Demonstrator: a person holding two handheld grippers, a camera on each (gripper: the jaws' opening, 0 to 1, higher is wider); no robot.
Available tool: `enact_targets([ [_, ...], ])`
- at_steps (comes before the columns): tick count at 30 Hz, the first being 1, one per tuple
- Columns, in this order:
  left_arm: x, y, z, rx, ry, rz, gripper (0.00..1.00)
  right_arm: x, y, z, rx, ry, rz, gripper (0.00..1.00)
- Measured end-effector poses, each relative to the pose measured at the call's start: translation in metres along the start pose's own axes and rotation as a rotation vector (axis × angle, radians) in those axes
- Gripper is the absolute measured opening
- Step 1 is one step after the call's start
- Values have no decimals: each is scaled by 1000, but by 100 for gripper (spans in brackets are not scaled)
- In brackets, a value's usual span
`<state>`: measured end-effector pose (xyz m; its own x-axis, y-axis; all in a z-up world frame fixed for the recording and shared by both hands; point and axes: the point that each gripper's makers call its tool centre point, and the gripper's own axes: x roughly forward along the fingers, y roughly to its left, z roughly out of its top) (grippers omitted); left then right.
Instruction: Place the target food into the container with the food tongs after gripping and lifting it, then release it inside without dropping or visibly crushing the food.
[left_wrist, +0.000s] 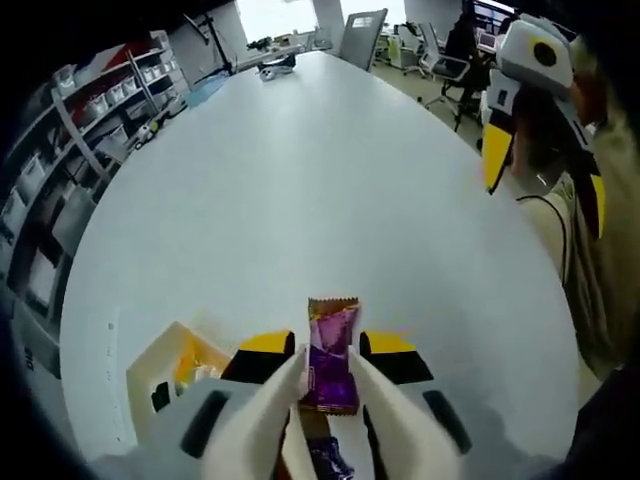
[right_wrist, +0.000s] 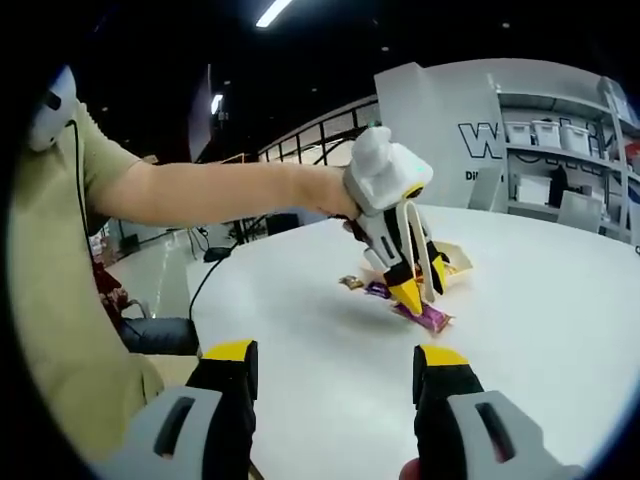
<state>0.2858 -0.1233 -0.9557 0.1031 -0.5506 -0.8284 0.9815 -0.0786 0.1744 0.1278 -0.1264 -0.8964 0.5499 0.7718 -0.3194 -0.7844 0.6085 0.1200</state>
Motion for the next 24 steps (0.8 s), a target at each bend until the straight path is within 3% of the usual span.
enact_targets([
  [9,3,-1,-4,-11,6,-1,24,-1,-1,-1,2,1,-3,61],
  [16,3,-4,-10,-87,10,-8,24,-1,-1,-1,3,-2,-1,61],
  [24,-5,-13,-19,-108,44,-22,23,0,0,-3,6,0,-2,61],
])
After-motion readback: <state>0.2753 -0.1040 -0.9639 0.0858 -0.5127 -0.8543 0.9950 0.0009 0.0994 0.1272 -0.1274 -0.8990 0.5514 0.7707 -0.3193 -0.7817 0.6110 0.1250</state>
